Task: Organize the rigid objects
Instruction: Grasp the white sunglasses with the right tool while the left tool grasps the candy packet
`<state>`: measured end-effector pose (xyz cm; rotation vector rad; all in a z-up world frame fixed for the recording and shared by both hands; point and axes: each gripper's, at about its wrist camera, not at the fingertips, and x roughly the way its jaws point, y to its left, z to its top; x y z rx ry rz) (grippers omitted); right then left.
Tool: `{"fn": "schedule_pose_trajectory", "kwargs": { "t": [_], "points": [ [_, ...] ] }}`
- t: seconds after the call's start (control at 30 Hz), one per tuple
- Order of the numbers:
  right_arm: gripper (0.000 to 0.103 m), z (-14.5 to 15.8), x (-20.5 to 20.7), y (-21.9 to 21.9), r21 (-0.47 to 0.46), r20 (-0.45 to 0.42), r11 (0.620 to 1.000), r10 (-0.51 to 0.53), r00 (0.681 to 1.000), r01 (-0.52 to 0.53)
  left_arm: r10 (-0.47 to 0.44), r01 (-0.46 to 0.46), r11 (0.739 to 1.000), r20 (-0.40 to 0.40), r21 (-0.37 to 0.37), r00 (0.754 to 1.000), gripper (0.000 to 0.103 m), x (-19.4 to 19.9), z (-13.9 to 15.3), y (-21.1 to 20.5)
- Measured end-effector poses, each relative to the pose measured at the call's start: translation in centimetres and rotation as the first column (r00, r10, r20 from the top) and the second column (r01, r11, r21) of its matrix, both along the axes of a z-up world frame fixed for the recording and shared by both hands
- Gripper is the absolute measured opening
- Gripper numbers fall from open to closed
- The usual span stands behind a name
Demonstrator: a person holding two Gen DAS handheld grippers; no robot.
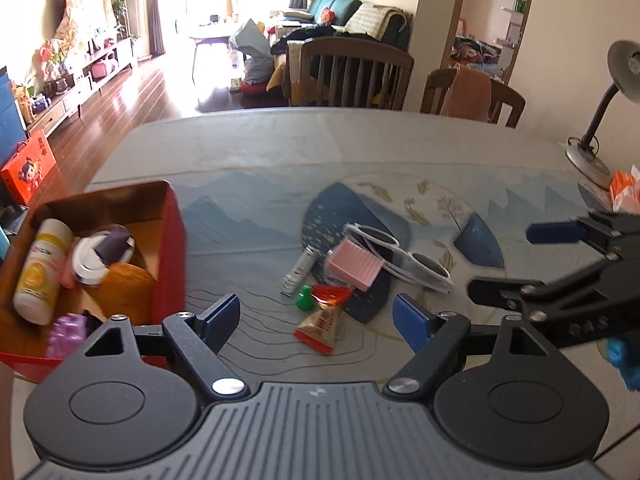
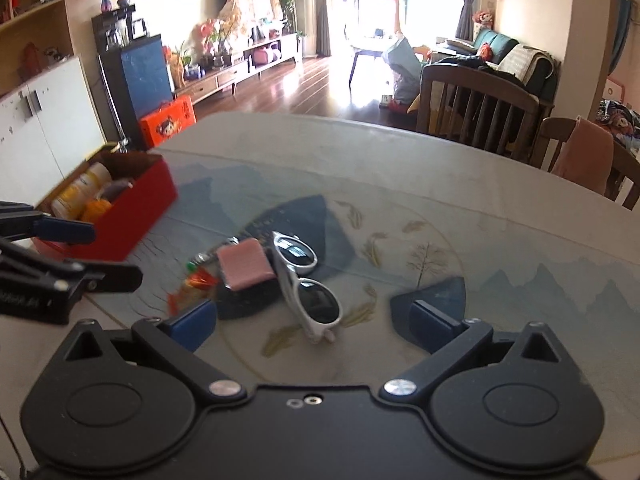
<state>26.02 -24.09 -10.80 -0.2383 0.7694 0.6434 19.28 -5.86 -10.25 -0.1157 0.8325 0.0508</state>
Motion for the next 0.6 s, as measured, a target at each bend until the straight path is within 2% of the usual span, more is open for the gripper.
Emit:
{"fn": "schedule_pose_trajectory", "kwargs": {
  "t": [0.23,0.47,0.6],
  "points": [
    [0.100,-1.9,2.3,0.7,-0.023,-0.038,0.999,0.042,0.998,-0.043,0.017,-0.016,1.000,-0.065,0.025,0.998,0.083,1.7,-2.7,-1.4],
    [0.094,-3.8,3.9,1.8,-0.052,-0.063,0.995,0.081,0.995,-0.084,0.076,-0.074,0.997,-0.098,0.018,0.992,0.083,3.3,-4.8,-1.4],
    [0.087,-4.5,4.6,2.2,-0.060,-0.071,0.993,0.096,0.993,-0.100,0.100,-0.096,0.995,-0.112,0.040,0.989,0.083,3.9,-5.8,-1.4]
  ]
}}
